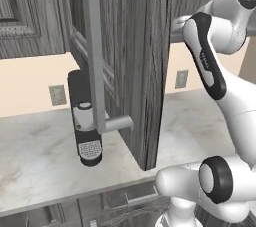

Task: There is a tray on the dining counter. Grab the cup, mug, and pitcher and place them on the tray. The pitcher may be placed next to the tray if it cannot fit the tray.

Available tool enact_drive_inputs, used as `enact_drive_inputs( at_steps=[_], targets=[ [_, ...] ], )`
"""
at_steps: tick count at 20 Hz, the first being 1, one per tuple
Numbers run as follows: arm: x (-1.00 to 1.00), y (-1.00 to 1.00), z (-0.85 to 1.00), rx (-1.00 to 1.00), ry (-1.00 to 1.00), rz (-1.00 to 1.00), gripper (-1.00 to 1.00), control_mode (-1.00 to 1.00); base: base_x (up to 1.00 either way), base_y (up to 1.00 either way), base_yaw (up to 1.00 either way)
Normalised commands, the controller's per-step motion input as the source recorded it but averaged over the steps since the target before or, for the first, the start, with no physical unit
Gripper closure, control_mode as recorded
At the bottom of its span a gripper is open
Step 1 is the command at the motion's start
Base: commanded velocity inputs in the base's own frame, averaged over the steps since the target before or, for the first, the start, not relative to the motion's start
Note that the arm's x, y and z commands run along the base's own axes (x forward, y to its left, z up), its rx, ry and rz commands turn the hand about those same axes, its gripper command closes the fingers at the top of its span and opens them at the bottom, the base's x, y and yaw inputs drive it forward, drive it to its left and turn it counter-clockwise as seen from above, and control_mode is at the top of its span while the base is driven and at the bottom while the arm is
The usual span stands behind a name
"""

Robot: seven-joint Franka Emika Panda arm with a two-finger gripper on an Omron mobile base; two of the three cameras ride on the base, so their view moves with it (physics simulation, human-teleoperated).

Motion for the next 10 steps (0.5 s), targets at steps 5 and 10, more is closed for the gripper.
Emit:
enact_drive_inputs(
  at_steps=[5, 10],
  targets=[
    [0.11, -0.01, 0.03, 0.0, 0.0, 0.0, -1.0, -1.0, 0.0, 0.0, 0.0],
    [0.26, 0.0, 0.0, 0.0, 0.0, 0.0, -1.0, -1.0, 0.0, 0.0, 0.0]
  ],
)
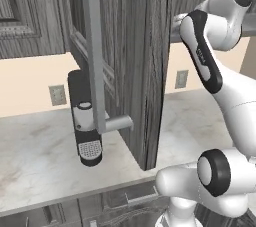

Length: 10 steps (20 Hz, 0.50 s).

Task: There is a tray on the dining counter. Grab the cup, mug, and pitcher and place them on the tray. The pitcher may be placed next to the tray if it cannot fit the tray.

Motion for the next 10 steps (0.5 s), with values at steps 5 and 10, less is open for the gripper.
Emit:
enact_drive_inputs(
  at_steps=[5, 10],
  targets=[
    [0.38, 0.0, 0.0, 0.0, 0.0, 0.0, -1.0, -1.0, 0.0, 0.0, 0.0],
    [0.25, -0.01, 0.0, 0.0, 0.0, 0.0, -1.0, -1.0, 0.0, 0.0, 0.0]
  ],
)
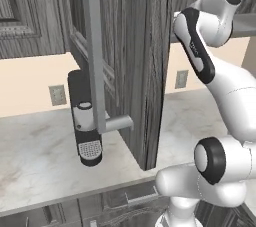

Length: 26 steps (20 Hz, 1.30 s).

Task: There is a tray on the dining counter. Grab the cup, mug, and pitcher and place them on the tray. The pitcher may be placed next to the tray if it cannot fit the tray.

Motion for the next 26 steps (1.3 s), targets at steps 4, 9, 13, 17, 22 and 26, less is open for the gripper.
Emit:
enact_drive_inputs(
  at_steps=[4, 9, 13, 17, 22, 26],
  targets=[
    [0.21, -0.02, -0.01, 0.0, 0.0, 0.02, -1.0, -1.0, 0.0, 0.0, 0.0],
    [0.27, -0.03, -0.03, 0.0, 0.0, 0.02, -1.0, -1.0, 0.0, 0.0, 0.0],
    [0.44, 0.0, -0.02, 0.0, 0.0, 0.0, -1.0, -1.0, 0.0, 0.0, 0.0],
    [0.39, -0.02, 0.0, 0.0, 0.0, 0.0, -1.0, -1.0, 0.0, 0.0, 0.0],
    [0.34, 0.0, 0.0, 0.0, 0.0, 0.0, -1.0, -1.0, 0.0, 0.0, 0.0],
    [0.25, 0.0, 0.0, 0.0, 0.0, 0.0, -1.0, -1.0, 0.0, 0.0, 0.0]
  ],
)
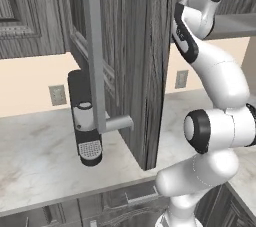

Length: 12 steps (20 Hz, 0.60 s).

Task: There is a tray on the dining counter. Grab the cup, mug, and pitcher and place them on the tray. The pitcher may be placed next to the tray if it cannot fit the tray.

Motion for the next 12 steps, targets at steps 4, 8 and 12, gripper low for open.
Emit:
enact_drive_inputs(
  at_steps=[4, 8, 12],
  targets=[
    [0.2, 0.0, 0.0, 0.0, 0.0, 0.01, -1.0, -1.0, 0.0, 0.0, 0.0],
    [0.12, 0.0, 0.0, 0.0, 0.0, 0.02, -1.0, -1.0, 0.0, 0.0, 0.0],
    [0.02, 0.0, -0.01, 0.0, 0.0, 0.02, -1.0, -1.0, 0.0, 0.0, 0.0]
  ],
)
